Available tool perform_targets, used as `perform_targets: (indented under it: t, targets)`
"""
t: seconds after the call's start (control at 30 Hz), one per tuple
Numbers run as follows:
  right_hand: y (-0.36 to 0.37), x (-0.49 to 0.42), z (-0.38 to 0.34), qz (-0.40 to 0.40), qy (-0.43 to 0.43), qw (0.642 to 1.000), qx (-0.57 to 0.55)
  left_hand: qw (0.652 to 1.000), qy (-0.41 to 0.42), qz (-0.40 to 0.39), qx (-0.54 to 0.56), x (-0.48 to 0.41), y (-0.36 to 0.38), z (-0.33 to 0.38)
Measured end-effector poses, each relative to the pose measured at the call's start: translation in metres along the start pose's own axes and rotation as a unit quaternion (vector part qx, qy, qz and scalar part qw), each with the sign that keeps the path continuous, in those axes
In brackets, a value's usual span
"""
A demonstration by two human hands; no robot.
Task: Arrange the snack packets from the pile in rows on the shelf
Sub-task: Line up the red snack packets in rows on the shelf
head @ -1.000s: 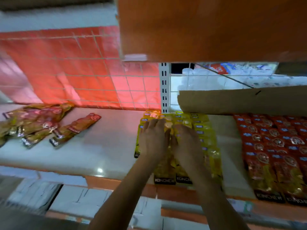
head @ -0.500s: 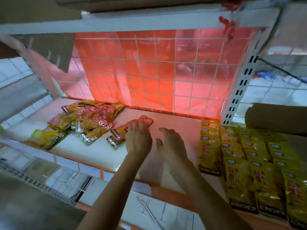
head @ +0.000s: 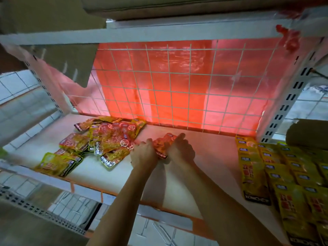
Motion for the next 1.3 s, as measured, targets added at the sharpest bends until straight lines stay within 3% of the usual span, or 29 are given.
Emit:
perform_targets:
  t: [0.3,0.5,0.63,0.93,1.0,1.13,1.3]
  targets:
    - [0.01,-0.009,0.008,-0.055,0.041,0.997,-0.032,0.991,-0.019,0.064,0.116,-0.001,-0.008,-0.004]
    - [0.001,-0.004,0.002,-0.083,-0.091,0.992,0.039,0.978,0.004,0.093,0.184,0.0,-0.014,0.005]
    - [-0.001,0.001,0.017,-0.13,-0.067,0.985,0.091,0.972,0.006,0.087,0.217,0.001,-0.011,0.011]
    - [-0.014,0.014,0.043,-0.022,0.015,0.993,0.118,0.95,-0.048,0.062,0.302,0.014,0.011,0.013]
    - [-0.014,0.015,0.055,-0.038,0.047,0.993,0.102,0.939,-0.057,0.058,0.335,0.016,0.014,0.012]
    - [-0.016,0.025,0.079,-0.053,0.083,0.994,0.037,0.88,-0.091,0.029,0.466,0.019,0.027,0.024]
    - [-0.038,0.041,0.079,-0.016,0.021,0.998,-0.049,0.848,-0.094,0.051,0.52,0.026,0.03,0.048]
Point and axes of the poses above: each hand's wrist, its own x-axis away from the middle knuckle, its own y-axis out of the palm, z = x × y, the point moved 9 cm from there along -x, towards the middle knuckle, and after that the axes turned 13 degrees about x, right-handed, at the moved point
